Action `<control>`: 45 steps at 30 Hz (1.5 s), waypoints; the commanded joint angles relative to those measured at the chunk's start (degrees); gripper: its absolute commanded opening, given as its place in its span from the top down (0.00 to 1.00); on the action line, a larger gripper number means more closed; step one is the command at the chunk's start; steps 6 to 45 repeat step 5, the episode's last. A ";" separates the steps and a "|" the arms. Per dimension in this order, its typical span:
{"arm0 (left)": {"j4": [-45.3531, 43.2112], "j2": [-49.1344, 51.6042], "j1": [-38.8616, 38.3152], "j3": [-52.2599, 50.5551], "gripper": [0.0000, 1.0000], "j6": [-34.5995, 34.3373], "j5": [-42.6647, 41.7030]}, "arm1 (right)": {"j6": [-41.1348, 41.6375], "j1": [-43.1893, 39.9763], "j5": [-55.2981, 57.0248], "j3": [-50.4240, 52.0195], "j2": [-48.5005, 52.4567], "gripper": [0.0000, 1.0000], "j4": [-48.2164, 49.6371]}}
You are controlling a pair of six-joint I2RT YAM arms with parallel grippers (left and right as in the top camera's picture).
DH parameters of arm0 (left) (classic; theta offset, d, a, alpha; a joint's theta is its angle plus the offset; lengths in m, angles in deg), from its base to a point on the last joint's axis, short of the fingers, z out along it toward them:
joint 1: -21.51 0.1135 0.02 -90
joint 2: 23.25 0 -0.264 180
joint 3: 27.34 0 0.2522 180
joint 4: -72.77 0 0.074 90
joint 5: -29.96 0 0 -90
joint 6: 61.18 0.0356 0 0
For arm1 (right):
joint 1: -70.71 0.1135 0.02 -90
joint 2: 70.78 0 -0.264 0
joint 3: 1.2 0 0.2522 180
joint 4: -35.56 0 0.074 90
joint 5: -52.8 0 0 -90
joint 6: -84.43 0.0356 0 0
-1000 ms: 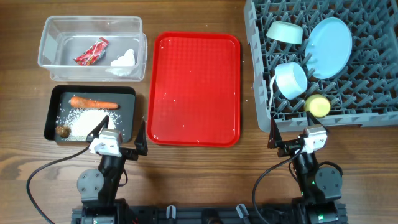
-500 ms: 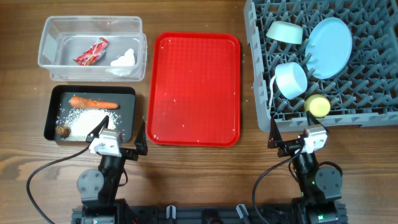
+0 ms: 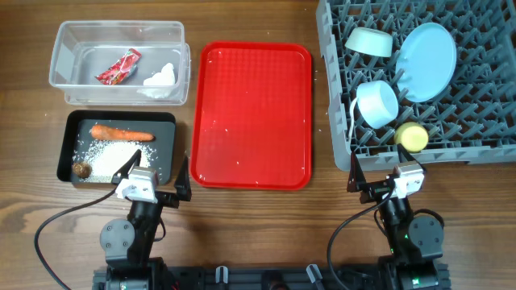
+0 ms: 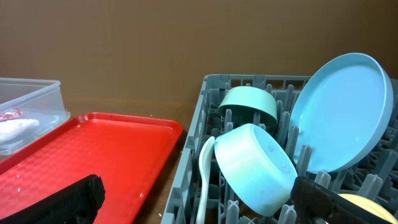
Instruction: Sort waste into correct bins and load items into the dishwasher rack
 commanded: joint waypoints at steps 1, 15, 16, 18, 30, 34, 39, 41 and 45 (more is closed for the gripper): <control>0.28 -0.50 0.52 -0.17 0.00 0.07 -0.11 | 0.96 -0.24 -0.92 0.07 -0.24 0.00 0.13; 0.28 -0.52 0.52 -0.17 0.00 0.07 -0.11 | 0.94 -0.24 -0.92 0.07 -0.24 0.00 0.13; 0.28 -0.52 0.52 -0.17 0.00 0.07 -0.11 | 0.94 -0.24 -0.92 0.07 -0.24 0.00 0.13; 0.28 -0.52 0.52 -0.17 0.00 0.07 -0.11 | 0.94 -0.24 -0.92 0.07 -0.24 0.00 0.13; 0.28 -0.52 0.52 -0.17 0.00 0.07 -0.11 | 0.94 -0.24 -0.92 0.07 -0.24 0.00 0.13; 0.28 -0.52 0.52 -0.17 0.00 0.07 -0.11 | 0.94 -0.24 -0.92 0.07 -0.24 0.00 0.13; 0.28 -0.52 0.52 -0.17 0.00 0.07 -0.11 | 0.94 -0.24 -0.92 0.07 -0.24 0.00 0.13; 0.28 -0.52 0.52 -0.17 0.00 0.07 -0.11 | 0.94 -0.24 -0.92 0.07 -0.24 0.00 0.13; 0.28 -0.52 0.52 -0.17 0.00 0.07 -0.11 | 0.94 -0.24 -0.92 0.07 -0.24 0.00 0.13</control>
